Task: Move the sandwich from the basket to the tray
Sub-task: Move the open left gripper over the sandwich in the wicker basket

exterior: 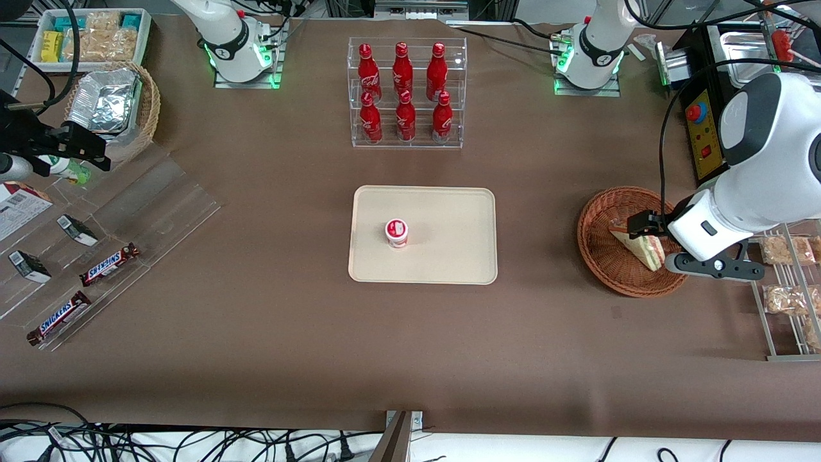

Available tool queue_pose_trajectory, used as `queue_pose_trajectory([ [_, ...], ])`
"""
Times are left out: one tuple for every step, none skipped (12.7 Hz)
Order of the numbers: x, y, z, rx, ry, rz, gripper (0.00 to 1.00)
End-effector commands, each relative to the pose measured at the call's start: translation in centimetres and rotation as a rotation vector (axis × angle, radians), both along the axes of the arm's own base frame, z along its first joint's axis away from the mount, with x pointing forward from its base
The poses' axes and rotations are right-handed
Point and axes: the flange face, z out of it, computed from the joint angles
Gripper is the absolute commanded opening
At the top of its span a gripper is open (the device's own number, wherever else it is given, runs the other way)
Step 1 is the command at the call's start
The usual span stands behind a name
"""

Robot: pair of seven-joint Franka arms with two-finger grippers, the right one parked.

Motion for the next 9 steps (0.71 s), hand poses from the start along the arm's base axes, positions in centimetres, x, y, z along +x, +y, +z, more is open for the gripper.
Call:
queue_pose_trajectory([
  [0.4,0.2,0.6,0.015,-0.002,-0.019,1.00],
  [0.4,0.0,0.5,0.017,-0.001,-0.018,1.00],
  [0.4,0.0,0.5,0.018,-0.001,-0.021,1.00],
  [0.4,0.0,0.5,0.019,-0.002,-0.024,1.00],
  [0.5,0.2,0.5,0.025,-0.002,-0.024,1.00],
  [0.4,0.3,0.4,0.026,0.002,-0.021,1.00],
  [0.4,1.4,-0.2,0.016,0.019,0.008,1.00],
  [0.0,3.4,-1.5,-0.010,0.064,0.037,1.00],
  [-0.2,4.5,-2.2,-0.033,0.089,0.075,1.00],
])
